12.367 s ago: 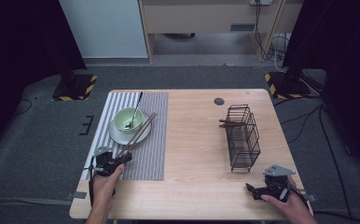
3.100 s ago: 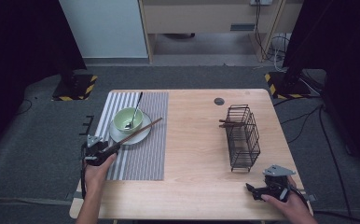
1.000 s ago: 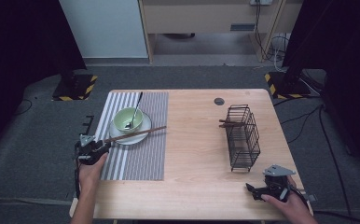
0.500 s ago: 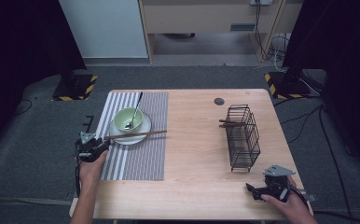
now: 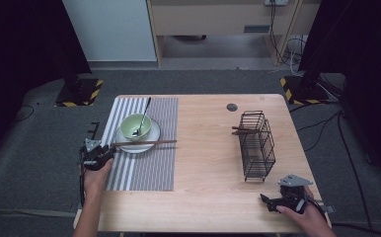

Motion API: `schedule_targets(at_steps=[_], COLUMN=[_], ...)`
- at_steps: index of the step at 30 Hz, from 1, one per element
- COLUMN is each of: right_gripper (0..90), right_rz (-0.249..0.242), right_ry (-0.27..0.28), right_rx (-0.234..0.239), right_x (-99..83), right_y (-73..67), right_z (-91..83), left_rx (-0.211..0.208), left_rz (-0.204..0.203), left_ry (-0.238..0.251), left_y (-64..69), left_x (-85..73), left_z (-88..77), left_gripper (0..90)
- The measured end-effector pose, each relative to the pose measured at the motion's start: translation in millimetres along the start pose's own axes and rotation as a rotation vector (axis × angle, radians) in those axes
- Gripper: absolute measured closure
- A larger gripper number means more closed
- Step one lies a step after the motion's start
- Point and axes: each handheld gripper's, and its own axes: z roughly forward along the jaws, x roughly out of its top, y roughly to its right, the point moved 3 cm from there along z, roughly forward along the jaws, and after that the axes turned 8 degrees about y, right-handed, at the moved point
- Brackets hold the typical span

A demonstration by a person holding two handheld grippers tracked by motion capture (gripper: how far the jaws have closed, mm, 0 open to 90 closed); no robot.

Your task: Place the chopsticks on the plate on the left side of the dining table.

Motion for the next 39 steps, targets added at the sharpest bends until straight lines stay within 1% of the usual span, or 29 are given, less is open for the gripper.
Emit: schedule_targets(at_steps=[4,12,32,37,39], right_gripper=[0.4,0.4,0.4,0.4,0.4], right_rz=[0.0,0.0,0.0,0.0,0.0], right_ry=[0.0,0.0,0.0,0.0,0.0], right_rx=[0.0,0.0,0.0,0.0,0.0], right_x=[0.0,0.0,0.0,0.0,0.0], right_y=[0.0,0.0,0.0,0.0,0.0], right_z=[0.0,0.0,0.0,0.0,0.0], left_rx=[0.003,0.01,0.007,-0.006,-0.016], left_rz=[0.009,0.001,-0.005,-0.012,-0.008], left_ry=[-0.009,-0.011,-0.011,-0.022,-0.021], left_y=[-0.8,-3.5,-5.5,-5.2,-3.2], left_x=[0.9,-0.3,3.0,2.9,4.4], left_z=[1.5,4.5,7.3,4.3,1.2], left_gripper=[65.2,65.3,64.4,61.0,60.5])
